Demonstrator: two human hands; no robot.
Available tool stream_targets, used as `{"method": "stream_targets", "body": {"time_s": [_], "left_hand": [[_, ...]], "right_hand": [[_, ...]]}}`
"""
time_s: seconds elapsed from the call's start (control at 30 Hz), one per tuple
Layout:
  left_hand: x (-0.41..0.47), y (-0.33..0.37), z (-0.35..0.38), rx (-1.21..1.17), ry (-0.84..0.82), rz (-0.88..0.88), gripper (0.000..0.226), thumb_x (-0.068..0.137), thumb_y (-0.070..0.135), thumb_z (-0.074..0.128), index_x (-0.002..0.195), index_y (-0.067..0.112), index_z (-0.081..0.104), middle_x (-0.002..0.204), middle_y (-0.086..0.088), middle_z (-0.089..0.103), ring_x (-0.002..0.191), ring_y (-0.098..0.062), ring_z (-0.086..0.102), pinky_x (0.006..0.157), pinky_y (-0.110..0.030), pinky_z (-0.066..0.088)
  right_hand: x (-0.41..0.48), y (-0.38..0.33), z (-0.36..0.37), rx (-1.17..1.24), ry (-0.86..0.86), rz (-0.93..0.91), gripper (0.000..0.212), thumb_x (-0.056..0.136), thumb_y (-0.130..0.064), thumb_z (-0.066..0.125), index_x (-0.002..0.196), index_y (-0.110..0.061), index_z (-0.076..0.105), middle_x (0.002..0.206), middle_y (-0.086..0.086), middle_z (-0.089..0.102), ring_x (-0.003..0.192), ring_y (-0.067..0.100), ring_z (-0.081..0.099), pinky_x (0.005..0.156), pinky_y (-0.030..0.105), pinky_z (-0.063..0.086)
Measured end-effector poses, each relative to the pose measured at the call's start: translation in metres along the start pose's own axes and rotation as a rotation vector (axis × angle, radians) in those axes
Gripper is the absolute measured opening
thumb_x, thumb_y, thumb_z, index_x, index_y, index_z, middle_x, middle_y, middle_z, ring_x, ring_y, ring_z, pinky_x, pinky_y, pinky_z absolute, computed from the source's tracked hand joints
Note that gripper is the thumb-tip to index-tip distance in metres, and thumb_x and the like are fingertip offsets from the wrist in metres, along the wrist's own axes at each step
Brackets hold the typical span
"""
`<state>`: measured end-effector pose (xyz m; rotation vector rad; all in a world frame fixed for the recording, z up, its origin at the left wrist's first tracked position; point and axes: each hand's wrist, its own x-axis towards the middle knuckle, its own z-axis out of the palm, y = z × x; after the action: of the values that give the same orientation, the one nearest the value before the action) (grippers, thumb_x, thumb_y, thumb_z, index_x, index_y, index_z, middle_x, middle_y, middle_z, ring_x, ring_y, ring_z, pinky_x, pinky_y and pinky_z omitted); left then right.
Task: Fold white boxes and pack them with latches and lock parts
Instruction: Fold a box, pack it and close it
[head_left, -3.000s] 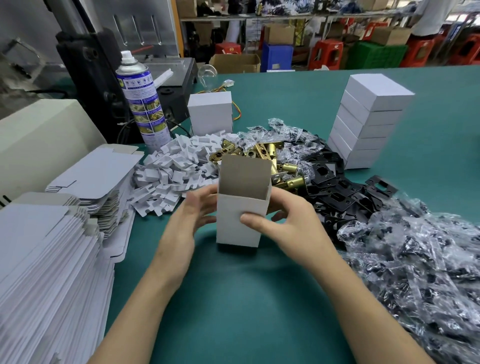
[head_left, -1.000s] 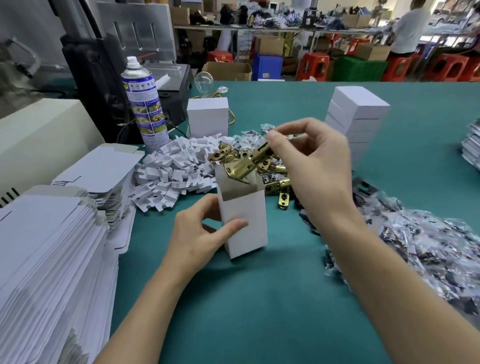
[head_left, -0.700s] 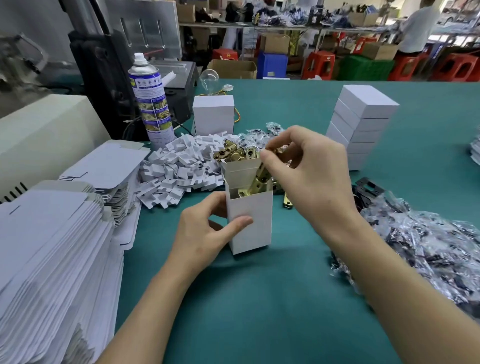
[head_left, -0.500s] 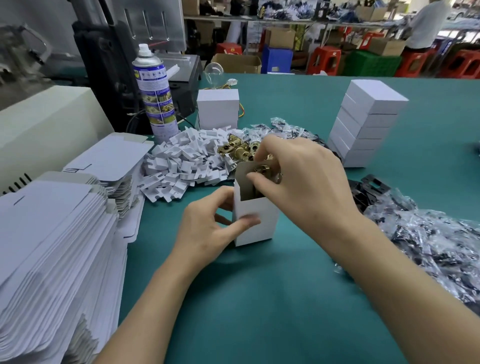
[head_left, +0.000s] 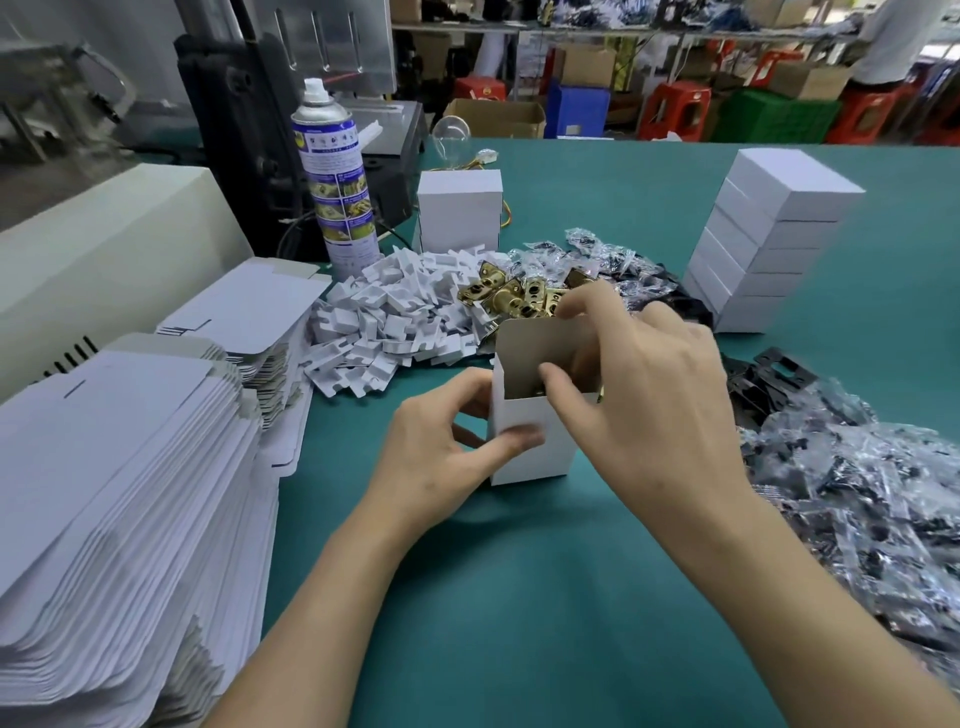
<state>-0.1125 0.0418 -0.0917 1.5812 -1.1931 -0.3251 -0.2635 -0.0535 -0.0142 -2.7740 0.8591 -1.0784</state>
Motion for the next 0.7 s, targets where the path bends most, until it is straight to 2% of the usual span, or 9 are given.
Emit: {"method": "stream_targets", "body": {"time_s": [0.13, 0.27, 0.37, 0.43, 0.57, 0.7], "left_hand": [[0.001, -0.004, -0.001, -0.02, -0.015, -0.008, 0.038, 0.081, 0.051, 0.077, 0.114, 0.034, 0.072, 0.103, 0.019, 0.076, 0.1, -0.009, 0.071, 0.073, -0.025, 0.059], [0.001, -0.009, 0.0, -0.024, -0.058, -0.037, 0.039, 0.079, 0.053, 0.077, 0.114, 0.037, 0.074, 0.103, 0.017, 0.077, 0.097, -0.01, 0.071, 0.074, -0.023, 0.059], [0.001, -0.014, 0.003, 0.009, -0.143, -0.096, 0.044, 0.074, 0.057, 0.078, 0.116, 0.046, 0.073, 0.099, 0.015, 0.077, 0.085, -0.011, 0.072, 0.076, -0.036, 0.062], [0.0, -0.015, 0.004, 0.041, -0.186, -0.118, 0.047, 0.07, 0.06, 0.077, 0.116, 0.052, 0.07, 0.097, 0.019, 0.076, 0.078, -0.009, 0.072, 0.078, -0.04, 0.062], [0.001, -0.017, 0.005, 0.021, -0.196, -0.11, 0.044, 0.073, 0.058, 0.078, 0.116, 0.053, 0.071, 0.1, 0.014, 0.077, 0.083, -0.016, 0.073, 0.079, -0.042, 0.061], [0.001, -0.017, 0.004, 0.007, -0.2, -0.091, 0.043, 0.074, 0.056, 0.079, 0.116, 0.051, 0.072, 0.102, 0.012, 0.078, 0.087, -0.02, 0.071, 0.078, -0.042, 0.061]], "right_hand": [[-0.006, 0.007, 0.006, 0.113, 0.121, 0.014, 0.02, 0.093, -0.025, 0.069, 0.112, -0.018, 0.065, 0.081, -0.007, 0.065, 0.085, 0.025, 0.055, 0.085, 0.046, 0.044], [0.0, 0.033, 0.0, 0.08, 0.189, 0.053, 0.006, 0.095, -0.029, 0.071, 0.095, -0.023, 0.072, 0.086, -0.007, 0.07, 0.09, 0.026, 0.058, 0.085, 0.046, 0.043], [0.015, 0.062, -0.007, 0.014, 0.113, 0.162, 0.015, 0.096, -0.037, 0.069, 0.092, -0.023, 0.074, 0.088, -0.004, 0.072, 0.092, 0.024, 0.057, 0.085, 0.041, 0.039], [0.024, 0.078, -0.009, -0.013, 0.042, 0.234, 0.016, 0.096, -0.038, 0.068, 0.093, -0.025, 0.075, 0.086, -0.004, 0.071, 0.093, 0.025, 0.058, 0.088, 0.043, 0.041], [0.031, 0.09, -0.007, -0.022, -0.132, 0.295, 0.016, 0.097, -0.039, 0.067, 0.091, -0.026, 0.075, 0.076, -0.012, 0.061, 0.092, 0.025, 0.061, 0.091, 0.048, 0.049], [0.033, 0.089, 0.006, 0.086, -0.22, 0.28, 0.017, 0.099, -0.035, 0.064, 0.097, -0.023, 0.077, 0.084, -0.009, 0.07, 0.089, 0.02, 0.065, 0.082, 0.038, 0.052]]}}
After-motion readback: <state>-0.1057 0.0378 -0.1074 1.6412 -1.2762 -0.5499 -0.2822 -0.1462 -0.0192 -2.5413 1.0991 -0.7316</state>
